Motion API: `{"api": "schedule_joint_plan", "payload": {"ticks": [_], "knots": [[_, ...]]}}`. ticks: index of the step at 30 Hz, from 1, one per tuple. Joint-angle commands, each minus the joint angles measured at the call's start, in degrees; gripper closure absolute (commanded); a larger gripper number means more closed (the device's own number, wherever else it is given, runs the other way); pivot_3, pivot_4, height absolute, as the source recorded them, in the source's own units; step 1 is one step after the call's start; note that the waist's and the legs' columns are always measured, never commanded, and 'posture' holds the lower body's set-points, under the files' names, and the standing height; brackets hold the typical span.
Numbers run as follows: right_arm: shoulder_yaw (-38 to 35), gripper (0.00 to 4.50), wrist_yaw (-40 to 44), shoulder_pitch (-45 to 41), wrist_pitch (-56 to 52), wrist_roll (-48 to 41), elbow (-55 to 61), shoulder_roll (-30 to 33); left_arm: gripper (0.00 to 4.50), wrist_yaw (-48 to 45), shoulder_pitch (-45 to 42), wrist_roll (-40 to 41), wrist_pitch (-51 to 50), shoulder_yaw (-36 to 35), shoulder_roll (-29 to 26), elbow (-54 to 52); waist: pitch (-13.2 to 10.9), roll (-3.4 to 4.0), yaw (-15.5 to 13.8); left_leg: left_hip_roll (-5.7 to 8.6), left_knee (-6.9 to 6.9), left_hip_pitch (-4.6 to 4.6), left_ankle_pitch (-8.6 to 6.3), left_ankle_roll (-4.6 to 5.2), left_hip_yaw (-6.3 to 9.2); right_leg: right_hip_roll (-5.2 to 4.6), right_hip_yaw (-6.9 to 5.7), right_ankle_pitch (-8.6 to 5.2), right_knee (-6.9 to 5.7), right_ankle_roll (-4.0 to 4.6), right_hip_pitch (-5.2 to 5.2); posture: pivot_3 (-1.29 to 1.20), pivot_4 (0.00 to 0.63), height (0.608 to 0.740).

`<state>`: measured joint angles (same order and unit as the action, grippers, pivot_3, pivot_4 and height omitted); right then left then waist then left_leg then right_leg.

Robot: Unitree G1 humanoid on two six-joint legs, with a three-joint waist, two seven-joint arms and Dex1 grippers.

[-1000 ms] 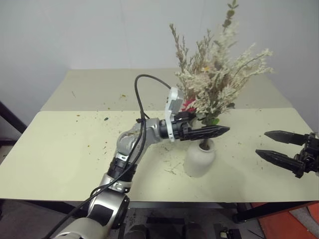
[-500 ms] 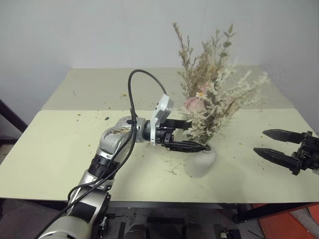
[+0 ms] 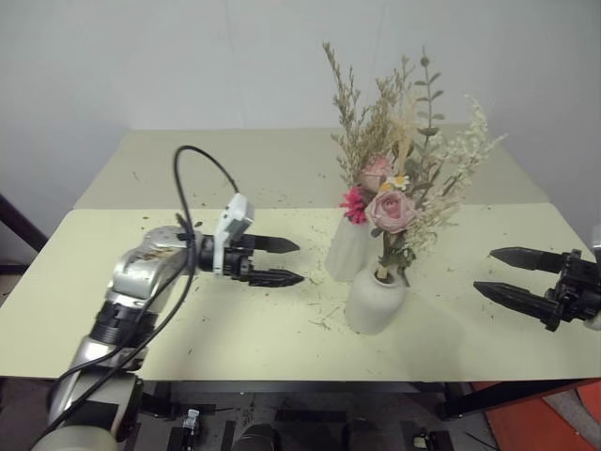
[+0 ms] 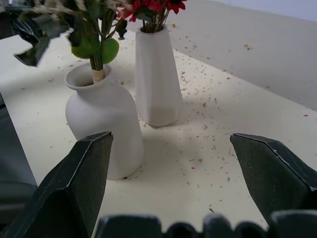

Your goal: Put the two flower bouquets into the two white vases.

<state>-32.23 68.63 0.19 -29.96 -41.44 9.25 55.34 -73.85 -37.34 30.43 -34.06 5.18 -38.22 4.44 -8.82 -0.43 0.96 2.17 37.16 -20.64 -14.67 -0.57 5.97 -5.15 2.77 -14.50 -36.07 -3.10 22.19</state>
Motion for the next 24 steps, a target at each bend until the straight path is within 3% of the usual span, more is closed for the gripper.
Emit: {"api": "schedule_joint_plan", "payload": {"ticks": [1, 12, 24], "knots": [[-0.53, 0.00, 0.61, -1.24, 1.82, 0.27, -0.11, 0.52, 0.41, 1.68, 1.40, -0.04, 0.85, -5.39, -3.32, -0.34, 0.00, 0.00, -0.02, 0.00, 0.00, 0.00, 0.00, 0.00, 0.00, 0.00, 0.00, 0.00, 0.00, 0.00, 0.00, 0.00, 0.150, 0.740], [2.04, 0.00, 2.52, -4.74, 3.08, 2.51, -4.09, 1.51, 0.41, 6.95, 12.29, 1.44, 0.53, -18.35, -11.18, -3.31, 0.00, 0.00, 0.08, -0.04, -0.06, 0.04, 0.00, 0.00, -0.01, 0.00, 0.00, 0.00, 0.00, 0.01, 0.03, 0.00, 0.150, 0.740], [3.93, 0.00, 3.29, -6.62, 3.24, 4.29, -5.71, 2.09, 0.41, 9.01, 15.40, 3.32, -0.53, -22.04, -12.26, -6.21, -0.01, -0.01, -0.10, -0.04, -0.12, 0.04, -0.01, 0.00, -0.01, -0.03, 0.00, 0.00, 0.00, 0.01, 0.04, 0.00, 0.150, 0.740]]}}
